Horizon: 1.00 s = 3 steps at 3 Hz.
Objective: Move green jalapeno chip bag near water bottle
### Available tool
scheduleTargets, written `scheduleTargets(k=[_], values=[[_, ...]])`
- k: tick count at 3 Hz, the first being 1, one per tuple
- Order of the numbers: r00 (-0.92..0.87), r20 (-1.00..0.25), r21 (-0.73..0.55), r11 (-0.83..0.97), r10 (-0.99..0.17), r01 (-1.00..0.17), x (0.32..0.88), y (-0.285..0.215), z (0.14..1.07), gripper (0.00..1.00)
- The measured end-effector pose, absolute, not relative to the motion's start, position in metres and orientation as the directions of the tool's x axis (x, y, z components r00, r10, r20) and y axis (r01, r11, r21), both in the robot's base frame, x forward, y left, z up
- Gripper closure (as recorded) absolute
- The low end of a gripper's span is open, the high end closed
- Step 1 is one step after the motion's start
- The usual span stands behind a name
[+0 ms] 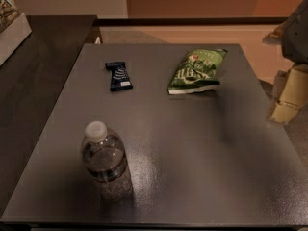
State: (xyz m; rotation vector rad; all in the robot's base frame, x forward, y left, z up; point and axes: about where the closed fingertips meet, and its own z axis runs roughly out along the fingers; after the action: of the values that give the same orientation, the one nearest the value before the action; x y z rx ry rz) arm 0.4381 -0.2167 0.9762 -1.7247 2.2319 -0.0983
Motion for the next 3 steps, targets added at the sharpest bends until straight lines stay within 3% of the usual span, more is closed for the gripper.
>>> scheduleTargets(k=[3], values=[[-0.249, -0.222, -0.264, 0.304, -0.943, -0.915, 0.46, -0.208, 0.975, 0.0]])
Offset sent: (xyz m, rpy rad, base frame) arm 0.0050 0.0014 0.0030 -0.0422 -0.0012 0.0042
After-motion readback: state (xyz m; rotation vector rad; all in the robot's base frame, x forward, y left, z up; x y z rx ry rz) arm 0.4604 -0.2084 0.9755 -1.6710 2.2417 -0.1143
